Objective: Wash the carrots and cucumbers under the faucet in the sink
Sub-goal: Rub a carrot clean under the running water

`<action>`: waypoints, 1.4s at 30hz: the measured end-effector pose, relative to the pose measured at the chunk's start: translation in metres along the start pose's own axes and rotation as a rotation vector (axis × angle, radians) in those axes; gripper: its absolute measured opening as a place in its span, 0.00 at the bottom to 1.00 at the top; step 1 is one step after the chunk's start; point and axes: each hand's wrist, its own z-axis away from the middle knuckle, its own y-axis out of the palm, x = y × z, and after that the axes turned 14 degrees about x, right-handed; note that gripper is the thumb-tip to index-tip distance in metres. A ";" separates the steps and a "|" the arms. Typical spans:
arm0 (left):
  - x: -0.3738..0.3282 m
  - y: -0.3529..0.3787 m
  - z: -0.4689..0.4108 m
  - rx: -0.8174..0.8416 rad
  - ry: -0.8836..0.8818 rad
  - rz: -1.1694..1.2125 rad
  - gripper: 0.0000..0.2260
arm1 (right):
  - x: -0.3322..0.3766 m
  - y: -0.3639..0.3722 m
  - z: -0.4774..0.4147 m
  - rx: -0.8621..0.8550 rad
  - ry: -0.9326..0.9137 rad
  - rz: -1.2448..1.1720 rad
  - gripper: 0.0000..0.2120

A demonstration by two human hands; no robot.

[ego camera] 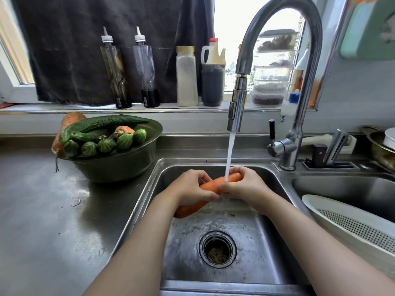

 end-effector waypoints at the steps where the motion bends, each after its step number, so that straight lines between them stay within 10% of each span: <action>1: 0.000 0.000 0.000 0.002 -0.004 -0.001 0.22 | 0.000 0.001 0.000 0.000 0.006 0.006 0.25; 14: 0.010 -0.001 0.009 0.217 0.004 0.524 0.13 | 0.000 -0.013 -0.001 0.133 -0.062 -0.298 0.11; 24: 0.009 0.001 0.006 0.570 -0.021 0.935 0.27 | 0.004 -0.006 0.001 0.259 -0.149 -0.472 0.24; 30: 0.007 0.000 0.005 0.647 -0.038 0.832 0.25 | 0.006 0.007 -0.004 0.042 -0.087 -0.348 0.12; 42: -0.001 -0.005 0.008 0.223 -0.108 0.042 0.14 | 0.010 -0.001 0.005 0.062 0.028 0.074 0.11</action>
